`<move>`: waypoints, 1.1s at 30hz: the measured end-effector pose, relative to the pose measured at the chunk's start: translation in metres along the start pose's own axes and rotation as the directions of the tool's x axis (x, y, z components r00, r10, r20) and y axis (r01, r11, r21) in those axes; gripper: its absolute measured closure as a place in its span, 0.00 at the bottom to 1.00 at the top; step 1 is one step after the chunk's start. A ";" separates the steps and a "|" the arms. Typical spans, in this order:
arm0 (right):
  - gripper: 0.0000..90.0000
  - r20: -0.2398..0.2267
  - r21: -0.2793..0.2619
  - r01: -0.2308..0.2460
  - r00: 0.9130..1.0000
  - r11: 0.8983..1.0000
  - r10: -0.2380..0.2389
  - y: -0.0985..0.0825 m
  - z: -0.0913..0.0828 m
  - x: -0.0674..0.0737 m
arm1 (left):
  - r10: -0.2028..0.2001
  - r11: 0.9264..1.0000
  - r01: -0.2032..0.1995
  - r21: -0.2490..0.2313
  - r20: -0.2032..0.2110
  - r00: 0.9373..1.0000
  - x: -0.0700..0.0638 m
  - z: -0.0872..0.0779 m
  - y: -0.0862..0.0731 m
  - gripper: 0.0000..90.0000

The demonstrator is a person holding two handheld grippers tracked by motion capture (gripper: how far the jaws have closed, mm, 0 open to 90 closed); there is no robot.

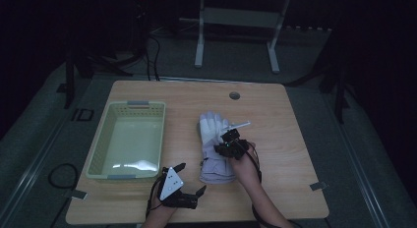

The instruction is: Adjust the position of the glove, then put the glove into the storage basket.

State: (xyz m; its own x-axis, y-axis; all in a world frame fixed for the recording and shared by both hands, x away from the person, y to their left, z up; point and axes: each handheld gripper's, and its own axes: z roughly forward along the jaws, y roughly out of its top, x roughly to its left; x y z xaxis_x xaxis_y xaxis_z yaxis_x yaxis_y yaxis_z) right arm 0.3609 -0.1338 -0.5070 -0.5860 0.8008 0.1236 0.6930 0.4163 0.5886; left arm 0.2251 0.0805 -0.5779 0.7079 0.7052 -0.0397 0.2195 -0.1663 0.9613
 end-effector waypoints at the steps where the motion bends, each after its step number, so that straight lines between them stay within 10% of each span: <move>1: 0.87 0.000 0.000 0.000 1.000 1.000 0.000 0.000 0.000 0.000 | -0.002 1.000 0.002 0.000 0.002 1.000 0.000 0.000 0.000 0.00; 18: 0.20 -0.036 -0.136 0.159 0.986 0.978 -0.165 -0.003 -0.029 -0.008 | -0.044 0.999 0.044 0.001 0.035 0.998 0.004 0.001 0.001 0.00; 29: 0.16 -0.007 -0.230 0.263 0.962 0.937 -0.272 -0.011 -0.054 -0.035 | -0.024 0.997 0.022 0.072 0.032 0.999 -0.005 0.002 0.019 0.00; 33: 0.17 -0.034 -0.176 0.236 0.969 0.956 -0.246 -0.014 -0.054 -0.045 | -0.063 0.995 0.056 0.081 0.095 0.993 -0.007 0.005 0.033 0.00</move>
State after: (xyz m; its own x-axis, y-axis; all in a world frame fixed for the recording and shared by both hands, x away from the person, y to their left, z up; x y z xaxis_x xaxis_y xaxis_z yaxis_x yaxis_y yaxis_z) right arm 0.3546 -0.1993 -0.4775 -0.7523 0.6588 0.0024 0.4498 0.5110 0.7325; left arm 0.2303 0.0666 -0.5473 0.7535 0.6452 -0.1263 0.3125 -0.1824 0.9322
